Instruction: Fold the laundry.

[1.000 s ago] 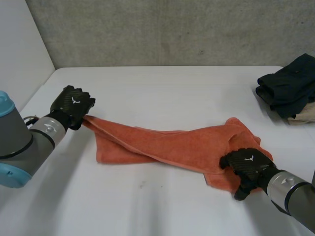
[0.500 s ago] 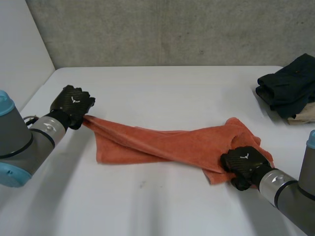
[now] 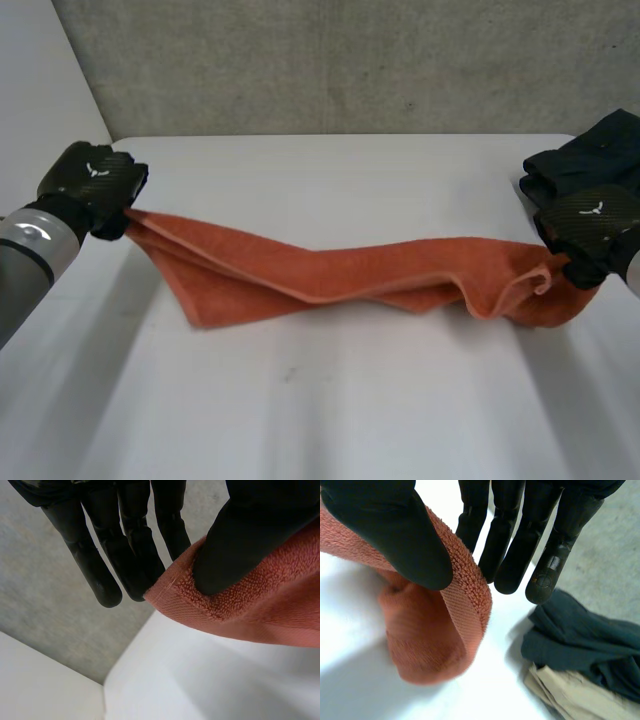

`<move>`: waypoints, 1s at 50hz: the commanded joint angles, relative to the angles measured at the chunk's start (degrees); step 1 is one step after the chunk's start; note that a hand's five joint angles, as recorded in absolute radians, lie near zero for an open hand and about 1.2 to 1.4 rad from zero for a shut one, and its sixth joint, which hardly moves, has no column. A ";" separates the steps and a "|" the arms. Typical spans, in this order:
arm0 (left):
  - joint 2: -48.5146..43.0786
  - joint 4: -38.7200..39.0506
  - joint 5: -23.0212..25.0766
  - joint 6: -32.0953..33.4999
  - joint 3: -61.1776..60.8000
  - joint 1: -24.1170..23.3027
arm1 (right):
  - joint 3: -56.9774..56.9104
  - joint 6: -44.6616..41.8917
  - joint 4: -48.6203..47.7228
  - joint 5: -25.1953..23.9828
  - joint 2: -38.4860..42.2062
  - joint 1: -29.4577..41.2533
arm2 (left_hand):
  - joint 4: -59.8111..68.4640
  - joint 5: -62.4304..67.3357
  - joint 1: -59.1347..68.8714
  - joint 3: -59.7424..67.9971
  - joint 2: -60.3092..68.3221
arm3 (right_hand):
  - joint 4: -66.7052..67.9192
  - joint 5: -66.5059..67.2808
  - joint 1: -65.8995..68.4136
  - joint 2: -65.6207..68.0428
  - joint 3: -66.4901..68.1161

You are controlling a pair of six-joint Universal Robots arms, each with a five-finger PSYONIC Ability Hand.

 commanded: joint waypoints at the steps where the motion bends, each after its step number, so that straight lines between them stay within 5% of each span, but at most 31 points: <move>1: -2.35 -3.19 -0.22 -1.12 -0.05 -0.71 | -10.11 -7.25 4.63 1.65 11.40 -0.56 | 11.37 13.95 14.95 11.96 11.48 | 11.98 13.13 24.38 13.45 12.24; 7: -11.93 2.00 -6.19 -1.30 11.89 -4.22 | -21.97 -1.90 -2.04 3.67 18.79 1.29 | 11.37 13.95 14.95 11.96 11.48 | 11.98 13.13 24.38 13.45 12.24; 12: -17.20 6.47 -14.27 -1.91 30.40 -8.44 | -31.55 5.56 -19.14 4.11 21.00 2.61 | 11.37 13.95 14.95 11.96 11.48 | 11.98 13.13 24.38 13.45 12.24; 17: -18.01 14.82 -16.22 -5.07 42.31 -9.06 | -34.82 12.95 -37.62 4.20 19.51 3.57 | 11.37 13.95 14.95 11.96 11.48 | 11.98 13.13 24.38 13.45 12.24; 22: -16.78 22.21 -21.66 -9.64 46.54 -9.24 | -35.35 21.56 -52.05 5.17 17.39 3.75 | 11.37 13.95 14.95 11.96 11.48 | 11.98 13.13 24.38 13.45 12.24; 30: -11.78 23.71 -23.34 -10.44 35.93 -9.06 | -33.95 26.41 -50.84 3.50 17.65 3.40 | 11.37 13.95 14.95 11.96 11.48 | 11.98 13.13 24.38 13.45 12.24; 38: -6.41 23.27 -20.97 -10.35 12.20 -8.27 | -23.76 25.62 -42.76 -9.32 18.80 2.35 | 11.37 13.95 14.95 11.96 11.48 | 11.98 13.13 24.38 13.45 12.24; 43: -6.67 23.45 -14.21 -9.91 -4.75 -8.79 | -12.86 22.55 -38.53 -19.69 22.66 -3.45 | 11.37 13.95 14.95 11.96 11.48 | 11.98 13.13 24.38 13.45 12.24; 50: -6.58 22.57 -13.15 -9.65 -11.29 -8.71 | -0.64 1.58 -35.55 -31.91 24.51 -11.26 | 11.37 13.95 14.95 11.96 11.48 | 11.98 13.13 24.38 13.45 12.24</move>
